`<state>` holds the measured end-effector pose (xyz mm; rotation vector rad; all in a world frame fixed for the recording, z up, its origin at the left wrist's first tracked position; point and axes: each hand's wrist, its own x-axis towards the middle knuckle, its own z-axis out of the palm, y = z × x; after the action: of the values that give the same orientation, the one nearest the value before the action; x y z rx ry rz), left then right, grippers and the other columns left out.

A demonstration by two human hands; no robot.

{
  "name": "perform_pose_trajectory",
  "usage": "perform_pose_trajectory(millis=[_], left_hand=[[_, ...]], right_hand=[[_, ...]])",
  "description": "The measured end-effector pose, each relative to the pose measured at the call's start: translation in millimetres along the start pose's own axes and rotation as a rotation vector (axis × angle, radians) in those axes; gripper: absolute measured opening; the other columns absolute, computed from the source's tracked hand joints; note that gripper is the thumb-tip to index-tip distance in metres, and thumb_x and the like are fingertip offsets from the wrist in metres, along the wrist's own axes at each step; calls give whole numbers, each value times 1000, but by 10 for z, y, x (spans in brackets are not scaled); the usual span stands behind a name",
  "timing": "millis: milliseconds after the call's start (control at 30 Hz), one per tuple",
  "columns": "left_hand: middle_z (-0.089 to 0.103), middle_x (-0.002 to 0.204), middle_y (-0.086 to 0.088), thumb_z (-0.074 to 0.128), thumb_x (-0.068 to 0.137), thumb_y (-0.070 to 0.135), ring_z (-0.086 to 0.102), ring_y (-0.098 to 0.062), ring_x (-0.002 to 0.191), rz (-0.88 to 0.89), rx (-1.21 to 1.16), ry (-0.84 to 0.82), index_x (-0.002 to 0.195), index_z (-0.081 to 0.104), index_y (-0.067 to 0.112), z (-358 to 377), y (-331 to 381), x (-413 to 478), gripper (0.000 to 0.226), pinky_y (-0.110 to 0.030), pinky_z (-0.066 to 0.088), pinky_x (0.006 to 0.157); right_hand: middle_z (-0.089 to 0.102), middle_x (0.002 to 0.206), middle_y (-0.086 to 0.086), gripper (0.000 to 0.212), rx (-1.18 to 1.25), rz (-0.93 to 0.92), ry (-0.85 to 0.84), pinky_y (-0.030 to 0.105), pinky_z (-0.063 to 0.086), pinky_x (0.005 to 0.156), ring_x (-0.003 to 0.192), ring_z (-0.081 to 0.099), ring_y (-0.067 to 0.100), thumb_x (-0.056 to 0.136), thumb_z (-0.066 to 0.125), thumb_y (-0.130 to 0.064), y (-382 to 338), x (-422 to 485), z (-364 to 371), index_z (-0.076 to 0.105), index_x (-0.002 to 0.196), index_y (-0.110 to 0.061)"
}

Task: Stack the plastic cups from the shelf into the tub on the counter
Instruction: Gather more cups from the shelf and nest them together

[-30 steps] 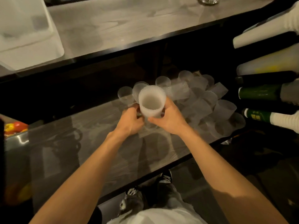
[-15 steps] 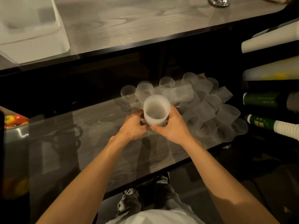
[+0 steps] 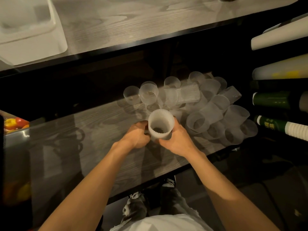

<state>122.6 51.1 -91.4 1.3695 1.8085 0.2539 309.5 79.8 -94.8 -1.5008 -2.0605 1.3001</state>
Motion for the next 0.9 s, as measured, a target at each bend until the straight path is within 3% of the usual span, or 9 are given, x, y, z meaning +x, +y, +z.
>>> perform_pose_trajectory(millis=[133, 333, 433, 500, 633, 700, 800, 900], left_hand=[[60, 109, 10, 61, 90, 10, 54, -10, 96, 24, -19, -8, 126, 64, 22, 65, 54, 80, 38, -19, 41, 76], [70, 90, 11, 70, 89, 19, 67, -12, 87, 5, -123, 37, 92, 68, 34, 139, 160, 242, 15, -14, 44, 65], [71, 93, 10, 76, 86, 22, 67, -9, 90, -22, -251, 75, 100, 65, 32, 160, 293, 326, 20, -18, 47, 75], [70, 93, 9, 76, 88, 19, 66, -8, 90, -56, -397, 94, 107, 64, 27, 154, 392, 366, 24, -16, 47, 76], [69, 94, 7, 65, 94, -3, 66, -6, 85, -68, -620, 31, 120, 67, 12, 124, 479, 399, 29, -10, 51, 61], [71, 98, 5, 61, 95, -4, 67, -7, 86, -63, -654, 1, 124, 67, 9, 125, 483, 406, 32, -13, 54, 66], [72, 105, 3, 56, 97, -4, 68, -11, 92, -77, -671, -27, 122, 69, 12, 150, 460, 412, 33, -17, 57, 69], [70, 108, 1, 51, 96, -10, 71, -11, 91, -60, -767, 10, 125, 67, 6, 140, 392, 426, 37, -18, 56, 65]], right_hand=[[59, 128, -9, 85, 97, 60, -9, 25, 51, 92, 116, 57, 8, 74, 88, -18, 94, -45, -92, 41, 144, -27], [61, 130, -8, 87, 106, 111, 14, 21, 52, 96, 120, 59, 5, 62, 81, -42, 271, -183, -165, 50, 141, -24], [54, 133, -1, 79, 44, 191, -26, 39, 54, 101, 122, 57, 14, 66, 80, -31, 372, -163, -211, 46, 138, -31], [51, 133, 1, 79, 11, 237, -34, 43, 52, 102, 123, 54, 18, 71, 80, -17, 408, -145, -257, 42, 139, -31], [51, 135, -1, 78, 16, 230, -68, 33, 48, 99, 125, 51, 19, 80, 68, 2, 431, -106, -328, 40, 148, -21], [52, 133, -1, 73, 20, 222, -73, 29, 46, 97, 124, 52, 18, 81, 63, 6, 421, -104, -332, 42, 147, -18], [56, 132, 1, 66, 59, 217, -68, 34, 51, 102, 123, 54, 17, 80, 60, 6, 419, -95, -314, 49, 140, -16], [55, 130, -5, 72, 76, 199, -76, 10, 46, 87, 120, 54, 10, 82, 56, 12, 371, -85, -350, 46, 145, -21]])
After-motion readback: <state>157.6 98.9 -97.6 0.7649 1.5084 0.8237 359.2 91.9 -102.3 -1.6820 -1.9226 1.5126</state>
